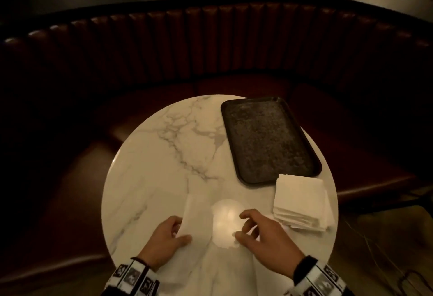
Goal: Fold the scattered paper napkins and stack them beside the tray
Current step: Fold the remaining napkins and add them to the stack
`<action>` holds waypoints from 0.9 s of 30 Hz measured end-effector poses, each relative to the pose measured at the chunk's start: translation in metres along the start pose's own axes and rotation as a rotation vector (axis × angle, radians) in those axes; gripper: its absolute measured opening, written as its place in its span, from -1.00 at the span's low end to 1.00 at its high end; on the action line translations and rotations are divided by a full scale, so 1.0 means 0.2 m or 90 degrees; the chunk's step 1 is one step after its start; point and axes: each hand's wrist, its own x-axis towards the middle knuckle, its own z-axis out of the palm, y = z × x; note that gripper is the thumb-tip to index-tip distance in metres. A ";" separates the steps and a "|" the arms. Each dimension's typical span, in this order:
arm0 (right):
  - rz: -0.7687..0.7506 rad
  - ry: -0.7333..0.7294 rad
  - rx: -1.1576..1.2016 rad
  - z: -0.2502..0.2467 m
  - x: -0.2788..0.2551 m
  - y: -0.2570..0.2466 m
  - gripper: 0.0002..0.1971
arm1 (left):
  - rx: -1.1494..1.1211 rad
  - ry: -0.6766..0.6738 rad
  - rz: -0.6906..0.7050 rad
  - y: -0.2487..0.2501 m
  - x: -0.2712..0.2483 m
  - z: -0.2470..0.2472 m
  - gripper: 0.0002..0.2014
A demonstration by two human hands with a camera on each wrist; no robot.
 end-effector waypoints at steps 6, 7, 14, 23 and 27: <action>0.053 -0.109 0.401 0.14 0.07 -0.22 -0.55 | -0.366 -0.011 0.189 0.36 -0.27 -0.05 -0.61; 0.042 -0.118 0.471 0.13 0.06 -0.27 -0.60 | -0.390 -0.014 0.206 0.41 -0.32 -0.06 -0.64; -0.021 -0.062 0.522 0.08 -0.01 -0.40 -0.74 | -0.348 0.105 0.216 0.36 -0.42 -0.07 -0.92; -0.083 0.021 0.469 0.04 -0.08 -0.46 -0.78 | -0.182 0.084 0.341 0.41 -0.47 -0.15 -0.87; -0.125 0.030 0.485 0.01 -0.11 -0.49 -0.75 | -0.148 0.129 0.425 0.48 -0.50 -0.18 -0.79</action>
